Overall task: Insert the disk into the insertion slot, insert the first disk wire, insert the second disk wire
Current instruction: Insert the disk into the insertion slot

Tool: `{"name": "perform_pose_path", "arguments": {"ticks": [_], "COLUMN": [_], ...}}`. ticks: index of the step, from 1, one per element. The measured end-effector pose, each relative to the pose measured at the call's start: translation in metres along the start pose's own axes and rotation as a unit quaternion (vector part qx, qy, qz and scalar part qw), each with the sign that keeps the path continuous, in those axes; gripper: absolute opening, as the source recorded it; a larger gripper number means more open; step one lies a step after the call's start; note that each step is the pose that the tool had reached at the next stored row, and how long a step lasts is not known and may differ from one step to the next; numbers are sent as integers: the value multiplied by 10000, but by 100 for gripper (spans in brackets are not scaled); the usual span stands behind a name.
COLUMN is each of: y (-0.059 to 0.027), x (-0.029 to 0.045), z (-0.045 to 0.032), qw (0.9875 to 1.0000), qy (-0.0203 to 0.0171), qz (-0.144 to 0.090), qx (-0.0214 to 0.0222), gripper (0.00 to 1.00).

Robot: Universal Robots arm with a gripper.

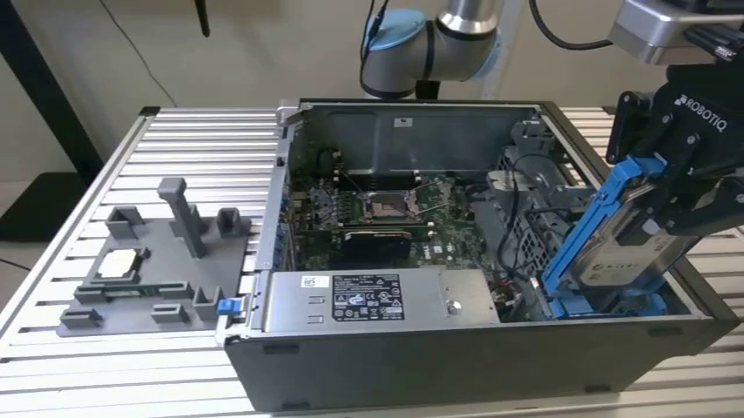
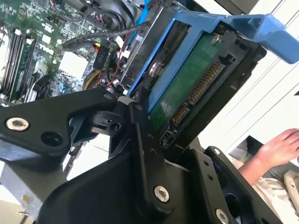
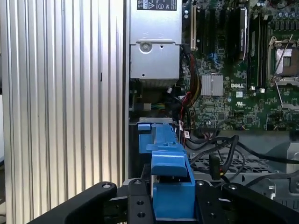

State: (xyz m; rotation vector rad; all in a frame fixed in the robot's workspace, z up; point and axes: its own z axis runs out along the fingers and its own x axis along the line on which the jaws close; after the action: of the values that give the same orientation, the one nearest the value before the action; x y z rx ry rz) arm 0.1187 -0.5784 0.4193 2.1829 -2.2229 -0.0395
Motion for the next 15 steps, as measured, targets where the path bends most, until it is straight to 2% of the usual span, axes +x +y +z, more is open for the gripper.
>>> {"name": "perform_pose_path", "arguments": {"ticks": [9, 15], "y": [-2, -12], "x": [0, -2], "z": [28, 55], "qw": [10000, 10000], "qy": [-4, -42], "qz": [0, -2], "qx": [0, 4], "gripper": [0, 0]}}
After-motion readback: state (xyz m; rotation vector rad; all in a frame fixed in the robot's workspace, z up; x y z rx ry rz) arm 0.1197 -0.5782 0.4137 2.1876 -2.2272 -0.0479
